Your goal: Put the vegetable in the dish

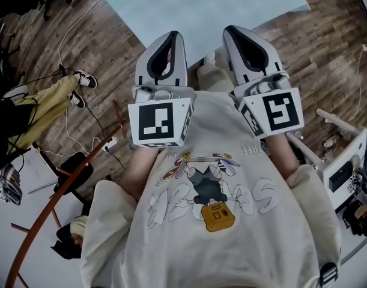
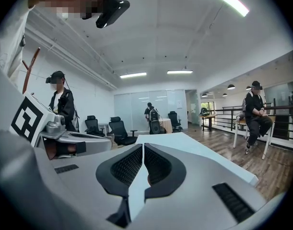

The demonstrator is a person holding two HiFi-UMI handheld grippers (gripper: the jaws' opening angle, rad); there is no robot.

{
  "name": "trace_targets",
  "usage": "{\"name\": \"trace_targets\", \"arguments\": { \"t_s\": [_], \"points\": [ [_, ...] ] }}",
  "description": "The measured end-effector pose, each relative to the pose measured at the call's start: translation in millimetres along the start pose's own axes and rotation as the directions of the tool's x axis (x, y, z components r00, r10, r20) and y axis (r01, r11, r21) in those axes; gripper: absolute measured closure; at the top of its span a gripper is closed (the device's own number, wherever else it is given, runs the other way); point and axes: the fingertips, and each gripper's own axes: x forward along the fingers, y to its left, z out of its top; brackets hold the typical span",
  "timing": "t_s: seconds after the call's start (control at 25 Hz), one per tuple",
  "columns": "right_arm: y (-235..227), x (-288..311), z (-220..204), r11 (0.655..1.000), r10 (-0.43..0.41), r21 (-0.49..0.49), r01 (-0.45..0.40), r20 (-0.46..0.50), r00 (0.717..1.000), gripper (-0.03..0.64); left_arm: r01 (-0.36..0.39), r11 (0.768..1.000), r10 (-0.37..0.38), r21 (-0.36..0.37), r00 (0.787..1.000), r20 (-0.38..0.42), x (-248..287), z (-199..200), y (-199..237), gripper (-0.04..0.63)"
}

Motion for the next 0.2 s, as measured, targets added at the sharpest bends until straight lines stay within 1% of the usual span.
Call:
{"name": "trace_targets", "arguments": {
  "t_s": [0.2],
  "points": [
    [-4.0,3.7,4.2,1.0,-0.019,-0.008,0.019,0.004,1.0,0.586,0.011,1.0,-0.011,0.0,1.0,0.004,3.7,1.7,2.0,0.589]
  ]
}}
